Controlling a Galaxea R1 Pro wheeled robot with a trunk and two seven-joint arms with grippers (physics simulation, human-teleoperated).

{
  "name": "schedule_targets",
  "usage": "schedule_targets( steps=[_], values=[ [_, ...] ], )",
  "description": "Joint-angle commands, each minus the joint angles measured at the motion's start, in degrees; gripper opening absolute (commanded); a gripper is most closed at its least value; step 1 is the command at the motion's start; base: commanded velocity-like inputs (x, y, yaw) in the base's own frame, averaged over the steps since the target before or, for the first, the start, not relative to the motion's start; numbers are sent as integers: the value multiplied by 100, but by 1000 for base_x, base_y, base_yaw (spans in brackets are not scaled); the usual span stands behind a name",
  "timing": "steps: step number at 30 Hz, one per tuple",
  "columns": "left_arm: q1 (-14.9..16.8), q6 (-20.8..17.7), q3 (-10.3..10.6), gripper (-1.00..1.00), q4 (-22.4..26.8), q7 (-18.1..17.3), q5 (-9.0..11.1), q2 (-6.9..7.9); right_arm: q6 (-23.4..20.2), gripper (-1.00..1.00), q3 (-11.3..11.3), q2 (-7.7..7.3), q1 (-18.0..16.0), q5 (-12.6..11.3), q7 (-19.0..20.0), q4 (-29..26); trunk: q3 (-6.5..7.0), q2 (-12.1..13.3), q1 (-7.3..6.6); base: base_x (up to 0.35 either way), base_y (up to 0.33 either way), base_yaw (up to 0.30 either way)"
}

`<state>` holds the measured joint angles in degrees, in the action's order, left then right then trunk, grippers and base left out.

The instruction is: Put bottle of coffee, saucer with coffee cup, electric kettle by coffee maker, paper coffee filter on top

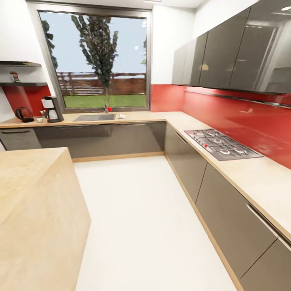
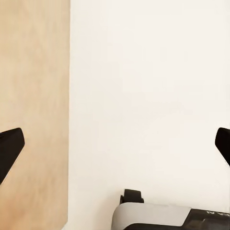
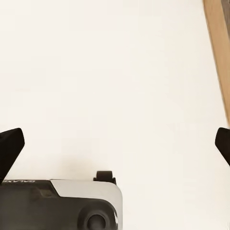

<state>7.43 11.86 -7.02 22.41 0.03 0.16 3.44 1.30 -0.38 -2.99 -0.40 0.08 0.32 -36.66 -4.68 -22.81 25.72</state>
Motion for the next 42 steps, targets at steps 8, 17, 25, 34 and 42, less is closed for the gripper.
schedule_targets(
  steps=[8,17,25,34,42],
  values=[
    [4,19,-10,100,-9,2,1,7,18,100,-4,0,-4,1,-5,1,-12,-11,6,339,0,118],
    [4,17,-10,100,-9,4,1,7,19,100,2,0,-4,7,-12,16,-12,-11,6,339,0,139],
    [5,17,-10,100,-9,6,-1,7,19,100,3,0,-4,9,-14,18,-12,-11,6,339,0,7],
    [5,16,-10,100,-17,4,-2,7,19,100,3,0,-4,9,-14,18,-12,-11,6,339,0,0],
    [6,19,-10,100,-19,4,-3,7,19,100,3,0,-4,9,-14,26,-12,-11,6,339,0,0]
  ],
)
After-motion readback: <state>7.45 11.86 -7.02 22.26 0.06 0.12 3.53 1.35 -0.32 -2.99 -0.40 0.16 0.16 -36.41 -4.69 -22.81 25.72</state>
